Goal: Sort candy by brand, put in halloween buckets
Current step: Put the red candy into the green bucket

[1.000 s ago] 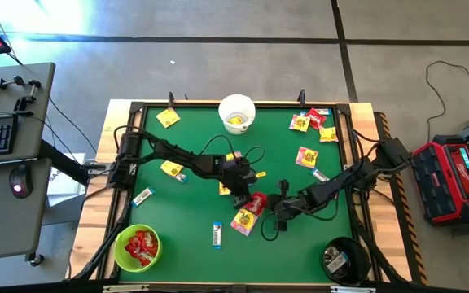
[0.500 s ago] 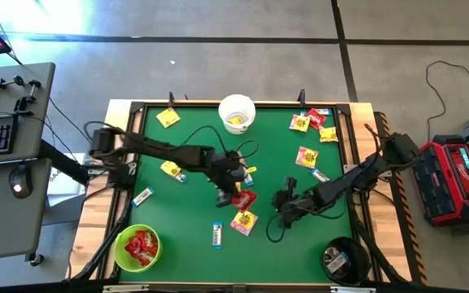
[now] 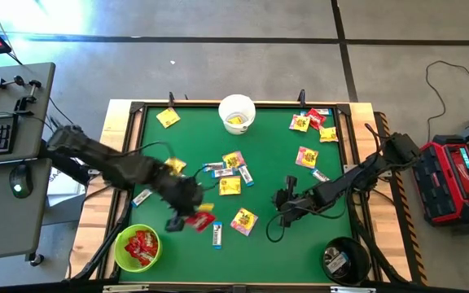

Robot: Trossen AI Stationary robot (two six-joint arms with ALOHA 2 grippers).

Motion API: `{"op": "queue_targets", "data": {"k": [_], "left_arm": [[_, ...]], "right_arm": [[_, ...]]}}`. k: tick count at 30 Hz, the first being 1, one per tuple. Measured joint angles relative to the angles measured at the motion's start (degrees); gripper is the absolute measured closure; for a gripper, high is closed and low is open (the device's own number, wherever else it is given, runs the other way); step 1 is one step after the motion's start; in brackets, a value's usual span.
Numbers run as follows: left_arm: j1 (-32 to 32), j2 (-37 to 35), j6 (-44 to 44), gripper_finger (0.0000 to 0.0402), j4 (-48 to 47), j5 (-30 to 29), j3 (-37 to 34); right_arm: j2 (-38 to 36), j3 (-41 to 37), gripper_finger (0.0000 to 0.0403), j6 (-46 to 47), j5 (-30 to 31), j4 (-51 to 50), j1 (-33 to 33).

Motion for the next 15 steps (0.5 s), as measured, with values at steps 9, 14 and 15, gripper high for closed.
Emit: {"op": "queue_targets", "data": {"k": [9, 14, 15], "left_arm": [[-19.4, -4.0, -21.1, 0.0401, -8.8, -12.7, 0.0], [-29.1, -4.0, -34.9, 0.0401, -12.9, -16.3, 0.0], [-30.8, -4.0, -37.5, 0.0401, -13.3, -17.2, 0.0]], "right_arm": [[0.0, 0.0, 0.0352, -0.6, 0.6, 0.0, -1.5], [0.0, 0.0, 0.0352, -0.6, 0.6, 0.0, -2.0], [0.0, 0.0, 0.0352, -0.6, 0.6, 0.0, -2.1]]}}
